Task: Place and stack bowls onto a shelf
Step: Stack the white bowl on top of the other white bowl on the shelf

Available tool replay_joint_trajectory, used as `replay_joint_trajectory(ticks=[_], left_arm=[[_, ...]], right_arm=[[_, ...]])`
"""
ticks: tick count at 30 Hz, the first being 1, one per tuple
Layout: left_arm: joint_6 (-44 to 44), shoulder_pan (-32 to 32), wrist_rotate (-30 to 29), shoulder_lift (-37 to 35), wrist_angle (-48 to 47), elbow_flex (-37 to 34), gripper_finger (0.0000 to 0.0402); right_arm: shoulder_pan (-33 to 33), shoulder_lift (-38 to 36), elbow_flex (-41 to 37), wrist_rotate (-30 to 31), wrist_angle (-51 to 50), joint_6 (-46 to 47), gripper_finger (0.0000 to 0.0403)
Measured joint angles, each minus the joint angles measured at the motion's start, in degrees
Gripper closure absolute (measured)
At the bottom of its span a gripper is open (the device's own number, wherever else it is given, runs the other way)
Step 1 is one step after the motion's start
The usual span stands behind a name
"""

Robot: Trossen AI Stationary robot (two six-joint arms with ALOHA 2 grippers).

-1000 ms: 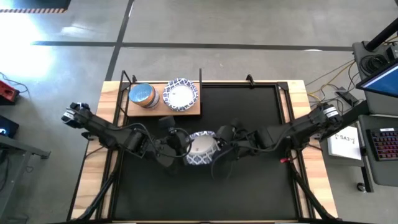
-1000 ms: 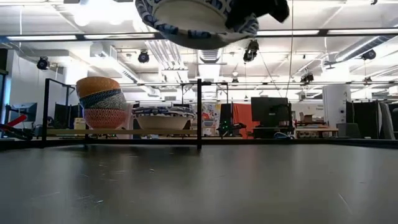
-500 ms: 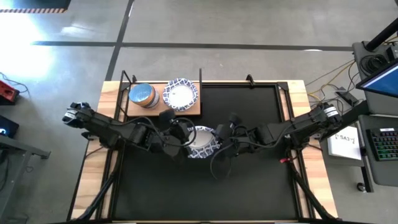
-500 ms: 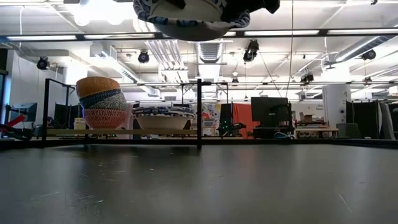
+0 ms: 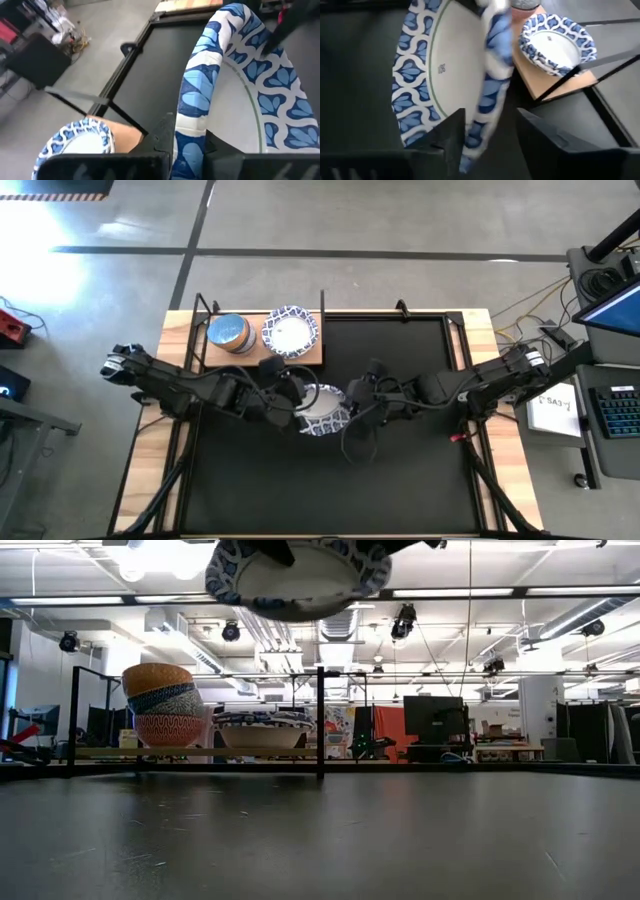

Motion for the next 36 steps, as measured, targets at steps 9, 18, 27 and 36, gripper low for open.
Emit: replay_joint_trajectory(ticks=[9,18,27,36], left_arm=[[-2.6,6.9,1.5,-0.1,-3.7,-3.0,0.04],[-2.4,22.4,10.9,-0.1,-6.5,-4.8,0.0401],[-0.1,34.0,17.9,-3.8,-11.1,-4.8,0.0401],[0.1,45.2,17.8,-3.6,-6.8,-4.9,0.0402]], right_arm=[[-2.1,0.0,12.1,0.4,-18.1,3.0,0.0189],[-2.5,-0.2,18.6,0.4,-32.6,7.1,0.0192],[-3.7,-2.2,17.0,0.4,-33.6,6.3,0.0193],[-7.0,-4.4,12.7,0.6,-33.1,2.1,0.0193]])
